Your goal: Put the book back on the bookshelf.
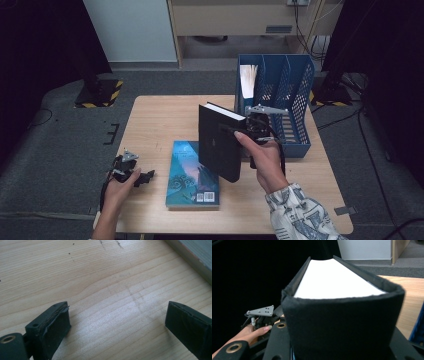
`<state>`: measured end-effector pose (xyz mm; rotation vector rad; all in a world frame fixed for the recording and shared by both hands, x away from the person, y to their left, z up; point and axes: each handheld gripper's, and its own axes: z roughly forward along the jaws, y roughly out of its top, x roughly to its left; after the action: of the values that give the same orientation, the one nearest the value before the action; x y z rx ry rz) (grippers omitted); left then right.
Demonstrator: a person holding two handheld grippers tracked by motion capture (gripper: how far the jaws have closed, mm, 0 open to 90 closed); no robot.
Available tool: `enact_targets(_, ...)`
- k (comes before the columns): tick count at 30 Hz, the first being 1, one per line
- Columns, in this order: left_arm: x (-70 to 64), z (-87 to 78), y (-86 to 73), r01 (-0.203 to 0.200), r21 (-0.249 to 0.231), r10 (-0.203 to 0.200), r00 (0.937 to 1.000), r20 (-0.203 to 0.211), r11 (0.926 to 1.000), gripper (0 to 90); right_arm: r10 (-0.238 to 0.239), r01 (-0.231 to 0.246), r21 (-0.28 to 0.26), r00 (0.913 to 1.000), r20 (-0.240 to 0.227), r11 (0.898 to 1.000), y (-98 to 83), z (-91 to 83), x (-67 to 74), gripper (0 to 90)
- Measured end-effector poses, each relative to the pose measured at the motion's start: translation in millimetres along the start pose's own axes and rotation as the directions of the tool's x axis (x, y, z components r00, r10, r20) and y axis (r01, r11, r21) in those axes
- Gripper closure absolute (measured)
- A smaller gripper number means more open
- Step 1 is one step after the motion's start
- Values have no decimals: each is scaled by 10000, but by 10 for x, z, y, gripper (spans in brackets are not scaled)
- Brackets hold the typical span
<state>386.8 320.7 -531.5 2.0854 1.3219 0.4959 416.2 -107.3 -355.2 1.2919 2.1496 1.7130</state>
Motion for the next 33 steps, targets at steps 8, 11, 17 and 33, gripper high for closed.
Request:
enact_targets(8,-7,7,-16,-83,-99,82,9999,-68,9999,39,38,-39,-163,10000,-58,9999,-38,-185,17,523)
enact_targets(11,-9,9,-22,-62,-145,61,9999,-99,9999,37,3,-4,-218,10000,-31,9998,-55,-273,19,523)
enact_targets(17,-17,13,-32,-44,-211,42,9999,-124,9998,24,177,-171,-458,9998,110,9988,-102,-467,-26,523)
enact_targets(33,-19,15,-41,-54,-285,50,9999,-134,9996,20,436,-366,-1052,9970,641,9938,-107,-946,-115,522)
